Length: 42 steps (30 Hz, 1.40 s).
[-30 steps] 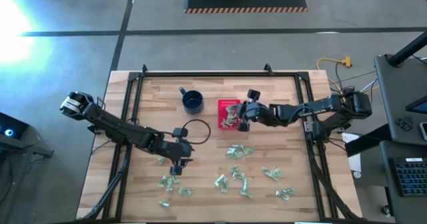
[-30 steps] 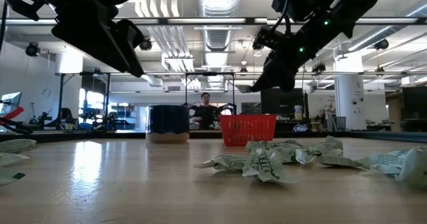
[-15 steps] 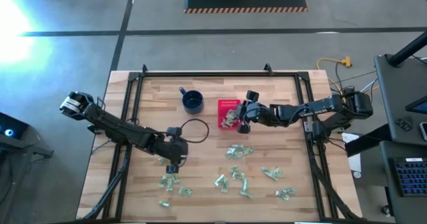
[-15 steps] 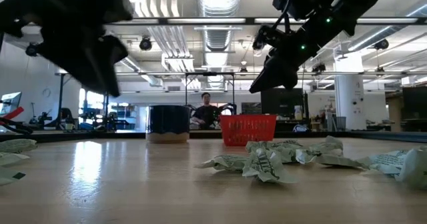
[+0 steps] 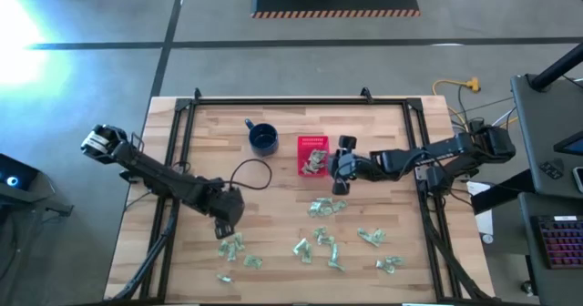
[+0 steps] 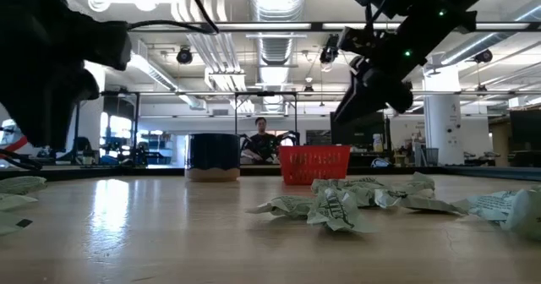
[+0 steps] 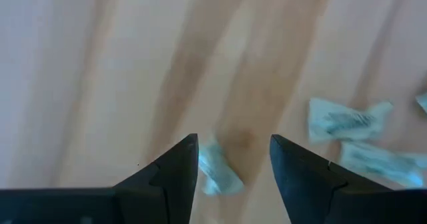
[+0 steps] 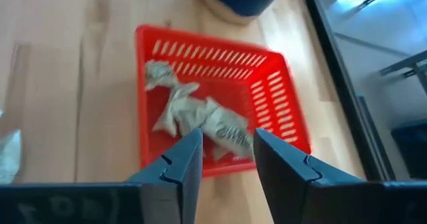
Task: Pick and place items into bin
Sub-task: Put the green stevia packet into the red bin
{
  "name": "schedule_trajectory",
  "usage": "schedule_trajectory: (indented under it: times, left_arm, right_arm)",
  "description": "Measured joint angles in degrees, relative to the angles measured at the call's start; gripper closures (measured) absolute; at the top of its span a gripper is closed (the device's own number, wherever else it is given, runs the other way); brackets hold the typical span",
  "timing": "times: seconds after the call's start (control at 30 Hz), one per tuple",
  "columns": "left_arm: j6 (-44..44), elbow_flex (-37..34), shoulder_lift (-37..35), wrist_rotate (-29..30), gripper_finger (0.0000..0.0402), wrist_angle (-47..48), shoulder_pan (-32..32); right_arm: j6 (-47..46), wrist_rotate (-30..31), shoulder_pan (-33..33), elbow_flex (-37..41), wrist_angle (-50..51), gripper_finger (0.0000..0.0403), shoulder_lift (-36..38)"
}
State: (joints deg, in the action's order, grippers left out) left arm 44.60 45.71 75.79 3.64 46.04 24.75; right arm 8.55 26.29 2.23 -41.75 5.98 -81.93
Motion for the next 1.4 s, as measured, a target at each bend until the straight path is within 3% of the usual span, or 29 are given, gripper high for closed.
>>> schedule_trajectory:
  times: [0.5, 1.13, 1.27, 1.4]
  left_arm:
    - [4.75, -3.54, 0.0, -0.35, 0.0233, 0.74, 0.96]
    - [4.11, -10.37, 0.02, -0.59, 0.0234, -8.98, 0.96]
    - [2.7, -10.38, 0.02, -0.61, 0.026, -9.02, 0.96]
    - [1.52, -10.38, 0.02, -0.62, 0.0314, -9.04, 0.92]
  right_arm:
    - [-3.12, -3.03, 1.67, 0.25, 2.36, 0.0285, 0.13]
    - [-4.49, -4.01, 1.67, 0.27, 2.34, 0.03, 0.13]
    - [-4.52, -4.03, 1.67, 0.27, 2.32, 0.0305, 0.13]
    - [-4.54, -4.03, 1.67, 0.27, 2.32, 0.031, 0.13]
